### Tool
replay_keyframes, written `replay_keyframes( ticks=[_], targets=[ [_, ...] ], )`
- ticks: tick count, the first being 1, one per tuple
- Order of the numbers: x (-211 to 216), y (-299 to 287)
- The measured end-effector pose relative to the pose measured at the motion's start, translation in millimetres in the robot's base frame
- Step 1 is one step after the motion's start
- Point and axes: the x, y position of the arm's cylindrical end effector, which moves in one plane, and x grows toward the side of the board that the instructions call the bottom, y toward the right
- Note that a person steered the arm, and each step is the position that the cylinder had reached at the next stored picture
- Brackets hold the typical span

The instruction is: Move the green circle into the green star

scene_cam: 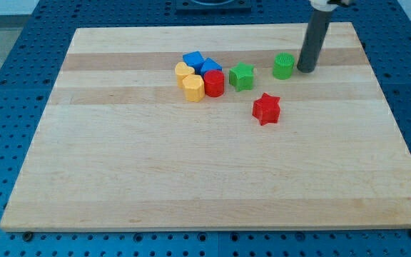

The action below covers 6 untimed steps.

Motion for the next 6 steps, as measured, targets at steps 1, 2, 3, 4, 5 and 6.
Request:
replay_keyframes(
  ticks=[1,2,3,4,5,6],
  targets=[
    [-5,-21],
    [-6,-42],
    [-6,-60],
    [-6,-68],
    [-4,-66],
    [0,-66]
  ],
)
